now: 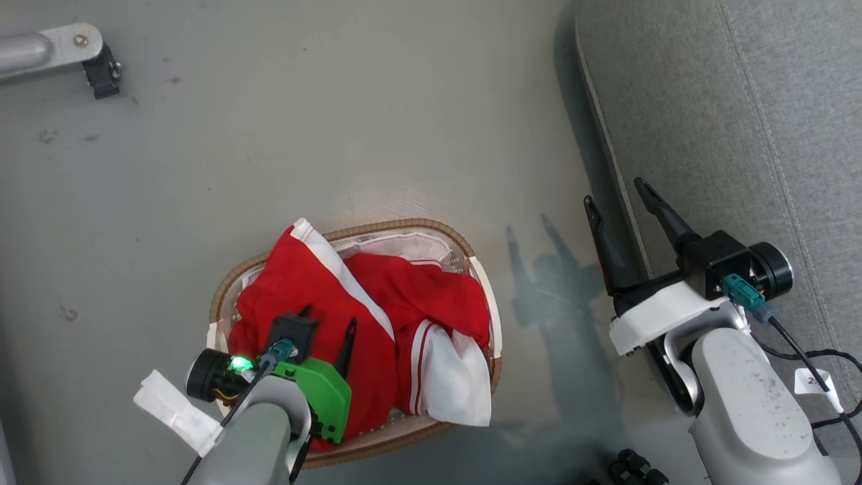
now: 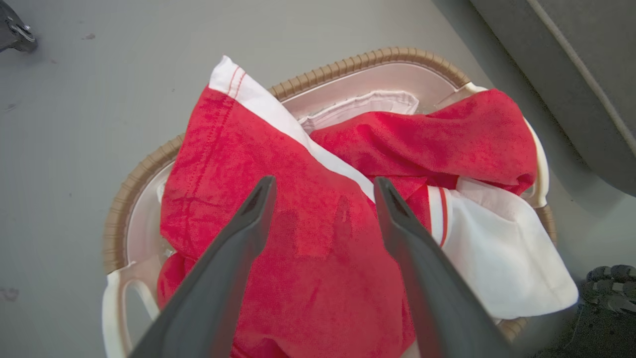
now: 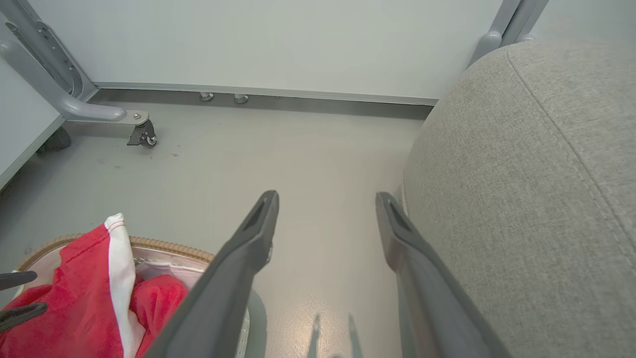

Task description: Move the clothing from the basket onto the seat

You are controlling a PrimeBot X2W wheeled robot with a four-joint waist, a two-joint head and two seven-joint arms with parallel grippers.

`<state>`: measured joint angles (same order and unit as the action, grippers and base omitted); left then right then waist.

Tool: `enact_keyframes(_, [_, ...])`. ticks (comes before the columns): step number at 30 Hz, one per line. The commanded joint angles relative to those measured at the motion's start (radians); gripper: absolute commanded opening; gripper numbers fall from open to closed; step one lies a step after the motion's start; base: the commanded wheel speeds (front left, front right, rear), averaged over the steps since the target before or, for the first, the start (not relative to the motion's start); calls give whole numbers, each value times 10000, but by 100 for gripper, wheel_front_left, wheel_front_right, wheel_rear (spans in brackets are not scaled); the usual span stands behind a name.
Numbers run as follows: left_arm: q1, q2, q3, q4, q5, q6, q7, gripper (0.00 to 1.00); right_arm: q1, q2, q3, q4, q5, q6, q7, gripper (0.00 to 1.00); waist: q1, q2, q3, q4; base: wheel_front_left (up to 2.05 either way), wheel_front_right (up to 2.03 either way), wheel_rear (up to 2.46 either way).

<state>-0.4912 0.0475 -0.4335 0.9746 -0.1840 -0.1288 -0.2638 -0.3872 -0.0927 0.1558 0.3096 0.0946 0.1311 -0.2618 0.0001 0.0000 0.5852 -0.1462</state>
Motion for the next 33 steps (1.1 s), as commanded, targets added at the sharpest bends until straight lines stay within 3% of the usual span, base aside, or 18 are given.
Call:
enact_keyframes(1, [-356,60,-147,185,-20,-27,-13,100,-192,-48,24,-35,44,-6,-48,100,-1,0,573,-155,0,0,0])
enact_keyframes(14, [-1825,63,-1291,2260,-350,82,23,100,-563,87,183,-30,143,-8,-48,100,-1,0,1992,-472,0,0,0])
enact_keyframes(25, [-2630,59,-2237,2811,-130,234,429,100,-813,257,386,-143,262,-8,-48,100,-1,0,2822,-741,0,0,0])
enact_keyframes(33, [-3135,64,-2379,3045,-187,442,567,100,-914,326,386,-305,284,-8,-48,100,-1,0,3219,-871,0,0,0])
